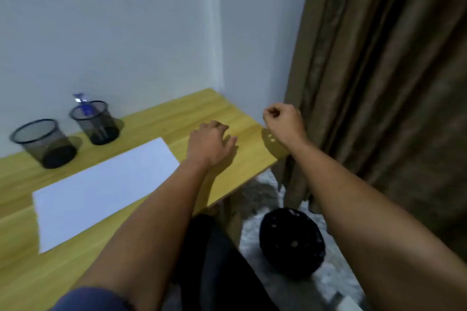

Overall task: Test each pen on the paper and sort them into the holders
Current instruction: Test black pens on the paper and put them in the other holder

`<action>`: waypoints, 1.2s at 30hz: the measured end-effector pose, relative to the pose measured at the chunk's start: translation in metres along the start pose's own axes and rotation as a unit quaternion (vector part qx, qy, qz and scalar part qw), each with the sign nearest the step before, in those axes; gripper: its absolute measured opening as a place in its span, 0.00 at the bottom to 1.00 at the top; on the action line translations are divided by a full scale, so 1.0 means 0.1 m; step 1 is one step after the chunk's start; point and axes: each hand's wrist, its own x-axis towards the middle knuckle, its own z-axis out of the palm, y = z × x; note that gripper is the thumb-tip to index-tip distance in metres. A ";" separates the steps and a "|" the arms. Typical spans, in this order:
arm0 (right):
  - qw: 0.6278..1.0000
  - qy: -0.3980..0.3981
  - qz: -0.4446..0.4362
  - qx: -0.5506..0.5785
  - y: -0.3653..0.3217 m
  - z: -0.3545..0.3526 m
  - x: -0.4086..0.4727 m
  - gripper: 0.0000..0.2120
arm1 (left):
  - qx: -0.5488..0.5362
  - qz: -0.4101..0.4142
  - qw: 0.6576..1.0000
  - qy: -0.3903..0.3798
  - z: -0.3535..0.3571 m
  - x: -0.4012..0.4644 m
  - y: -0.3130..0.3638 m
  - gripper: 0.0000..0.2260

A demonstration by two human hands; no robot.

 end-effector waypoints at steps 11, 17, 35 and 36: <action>0.951 -0.235 -0.194 0.050 -2.03 1.77 -0.89 0.08 | 0.079 -0.233 0.963 0.108 -1.44 -1.58 -2.26 0.16; 0.896 -0.363 -0.252 0.051 -2.97 2.71 -1.65 0.06 | 0.103 -0.349 0.924 0.118 -1.67 -2.71 -3.20 0.17; 0.830 -0.459 -0.282 -0.144 -4.04 3.88 -2.77 0.12 | 0.049 -0.391 0.911 0.120 -1.56 -3.51 -4.40 0.14; 0.834 -0.458 -0.277 -0.136 -4.03 3.85 -2.73 0.13 | 0.045 -0.393 0.911 0.121 -1.57 -3.50 -4.38 0.15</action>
